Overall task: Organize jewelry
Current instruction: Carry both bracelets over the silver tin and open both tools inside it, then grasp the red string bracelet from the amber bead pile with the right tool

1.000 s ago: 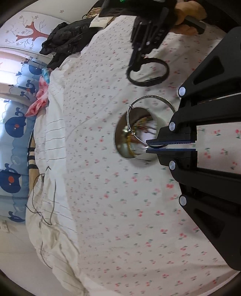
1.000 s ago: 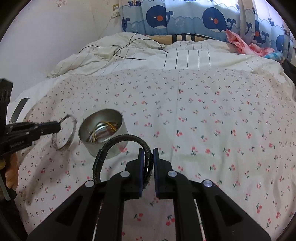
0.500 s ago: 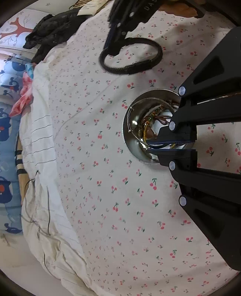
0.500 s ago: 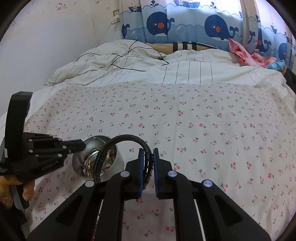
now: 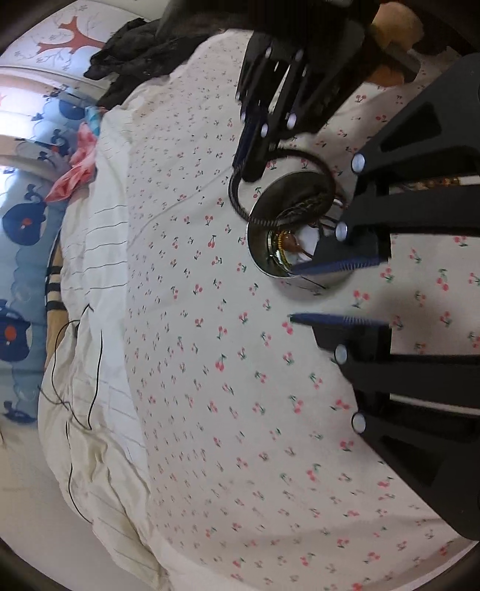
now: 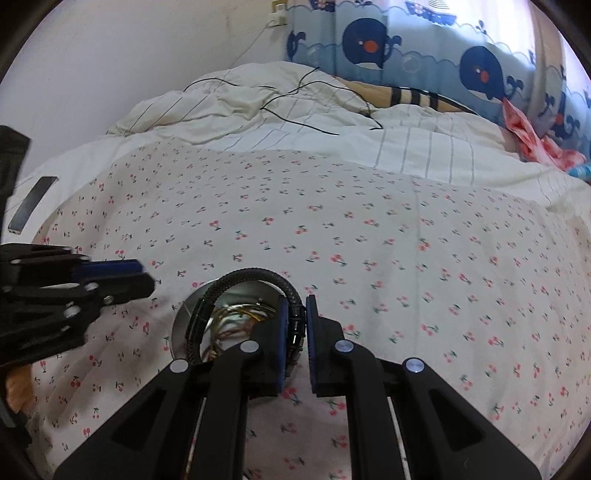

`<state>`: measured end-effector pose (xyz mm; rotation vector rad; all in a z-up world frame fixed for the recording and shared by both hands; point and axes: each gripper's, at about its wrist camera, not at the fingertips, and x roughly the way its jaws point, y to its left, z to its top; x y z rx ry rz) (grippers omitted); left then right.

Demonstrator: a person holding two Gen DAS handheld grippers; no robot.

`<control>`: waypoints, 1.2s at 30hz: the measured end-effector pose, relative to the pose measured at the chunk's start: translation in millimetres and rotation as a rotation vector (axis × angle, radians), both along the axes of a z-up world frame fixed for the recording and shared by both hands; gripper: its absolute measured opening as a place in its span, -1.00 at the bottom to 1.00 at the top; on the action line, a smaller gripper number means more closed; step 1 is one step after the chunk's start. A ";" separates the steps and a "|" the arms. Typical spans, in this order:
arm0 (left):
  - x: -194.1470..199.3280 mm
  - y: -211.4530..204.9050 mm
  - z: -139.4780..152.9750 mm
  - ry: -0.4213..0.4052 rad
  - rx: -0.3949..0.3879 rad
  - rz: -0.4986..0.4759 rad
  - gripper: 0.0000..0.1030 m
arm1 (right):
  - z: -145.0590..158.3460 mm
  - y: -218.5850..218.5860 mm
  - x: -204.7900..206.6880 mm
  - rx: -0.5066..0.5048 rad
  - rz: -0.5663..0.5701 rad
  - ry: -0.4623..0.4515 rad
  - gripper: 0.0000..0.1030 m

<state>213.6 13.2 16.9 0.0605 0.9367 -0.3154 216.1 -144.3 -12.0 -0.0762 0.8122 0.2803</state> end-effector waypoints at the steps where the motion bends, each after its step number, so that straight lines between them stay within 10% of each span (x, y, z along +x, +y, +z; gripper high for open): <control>1: -4.1 2.9 1.3 -0.002 -0.008 0.002 -0.54 | -1.9 3.4 1.7 -0.005 0.004 0.001 -0.80; 8: -25.6 10.7 -11.2 0.021 -0.029 0.002 -0.30 | -21.1 18.9 8.3 -0.017 0.047 0.067 -0.78; 18: -70.0 4.6 -46.9 0.111 -0.034 -0.066 -0.14 | 22.4 -39.7 -64.8 0.023 -0.022 -0.008 -0.17; 22: -77.3 0.6 -50.1 0.114 -0.035 -0.087 -0.03 | 1.7 -73.2 -119.7 0.143 0.005 0.071 -0.17; 36: -81.0 -4.5 -52.7 0.122 -0.015 -0.113 0.18 | -22.4 -11.6 -149.3 0.030 0.280 0.106 -0.20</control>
